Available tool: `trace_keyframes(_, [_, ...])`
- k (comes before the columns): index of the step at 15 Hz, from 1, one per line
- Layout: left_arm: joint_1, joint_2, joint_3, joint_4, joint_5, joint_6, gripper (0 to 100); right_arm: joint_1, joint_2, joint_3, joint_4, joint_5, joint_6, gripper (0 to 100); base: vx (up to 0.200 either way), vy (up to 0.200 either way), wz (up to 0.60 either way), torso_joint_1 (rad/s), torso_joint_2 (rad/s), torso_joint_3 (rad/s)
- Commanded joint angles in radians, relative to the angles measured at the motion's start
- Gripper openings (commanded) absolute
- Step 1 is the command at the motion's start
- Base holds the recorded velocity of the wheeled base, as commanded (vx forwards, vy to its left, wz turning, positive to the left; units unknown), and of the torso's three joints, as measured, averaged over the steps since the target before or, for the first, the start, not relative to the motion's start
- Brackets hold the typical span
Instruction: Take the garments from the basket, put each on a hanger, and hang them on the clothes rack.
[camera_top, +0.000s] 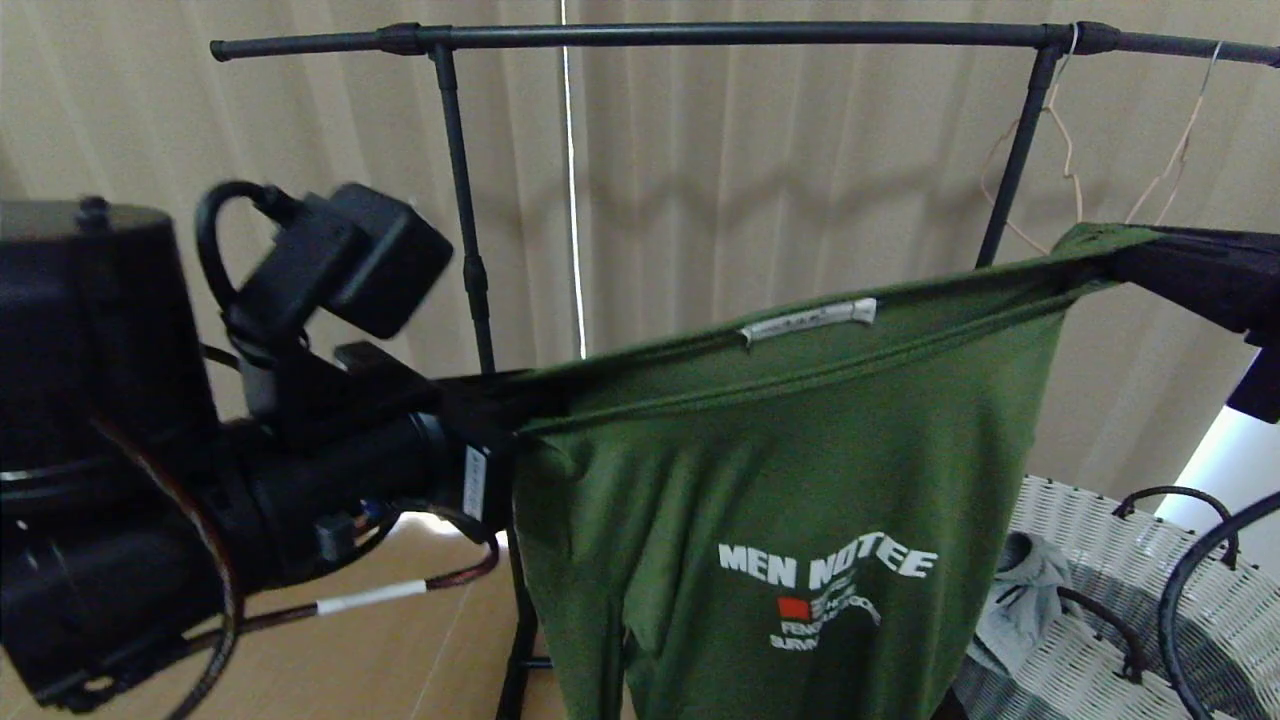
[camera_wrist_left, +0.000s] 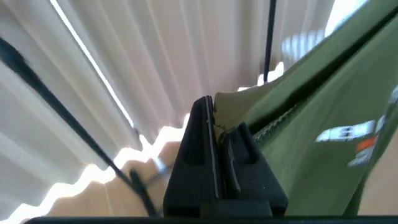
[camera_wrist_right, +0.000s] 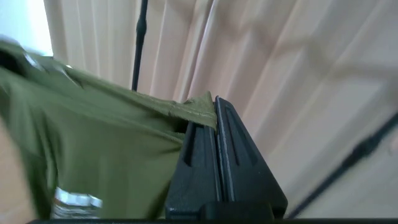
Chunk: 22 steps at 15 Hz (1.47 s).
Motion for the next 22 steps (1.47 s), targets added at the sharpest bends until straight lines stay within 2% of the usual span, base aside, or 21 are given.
trace_keyframes(1, [0.115, -0.059, -0.087, 0.04, -0.071, -0.003, 0, -0.002, 0.1, -0.039, -0.055, -0.001, 0.0, 0, 0.0, 0.0, 0.0, 0.0, 0.0, 0.0])
trace_keyframes(3, [0.152, -0.06, -0.131, 0.089, -0.115, -0.004, 0, -0.004, 0.115, -0.065, -0.058, -0.001, 0.0, 0, 0.0, 0.0, 0.0, 0.0, 0.0, 0.0])
trace_keyframes(4, [0.181, -0.056, -0.171, 0.12, -0.163, -0.004, 0, -0.005, 0.132, -0.088, -0.058, 0.0, 0.012, 0, 0.0, 0.0, 0.0, 0.0, 0.0, 0.0])
trace_keyframes(6, [0.196, -0.053, -0.211, 0.121, -0.206, -0.006, 0, -0.005, 0.141, -0.109, -0.062, -0.001, 0.046, 0, 0.0, 0.0, 0.0, 0.0, 0.0, 0.0])
trace_keyframes(9, [0.196, -0.036, -0.246, 0.121, -0.208, -0.004, 0, -0.005, 0.148, -0.147, -0.062, -0.004, 0.049, 0, 0.0, 0.0, 0.0, 0.0, 0.0, 0.0])
trace_keyframes(13, [0.196, 0.036, -0.354, 0.125, -0.208, 0.004, 0, -0.005, 0.148, -0.172, -0.062, -0.004, 0.049, 0, 0.0, 0.0, 0.0, 0.0, 0.0, 0.0])
trace_keyframes(15, [0.196, 0.036, -0.36, 0.129, -0.208, 0.004, 0, -0.005, 0.148, -0.184, -0.062, -0.001, 0.049, 0, 0.0, 0.0, 0.0, 0.0, 0.0, 0.0])
trace_keyframes(18, [0.189, 0.049, -0.354, 0.213, -0.208, 0.036, 0, -0.005, 0.177, -0.2, -0.05, -0.006, 0.049, 0, 0.0, 0.0, 0.0, 0.0, 0.0, 0.0])
trace_keyframes(20, [0.173, 0.07, -0.36, 0.212, -0.208, 0.036, 0, -0.008, 0.195, -0.206, -0.045, -0.007, 0.048, 0, 0.0, 0.0, 0.0, 0.0, 0.0, 0.0])
trace_keyframes(22, [0.178, 0.13, -0.387, 0.194, -0.2, 0.036, 0, -0.053, 0.189, -0.203, -0.006, -0.032, 0.049, 0, 0.0, 0.0, 0.0, 0.0, 0.0, 0.0])
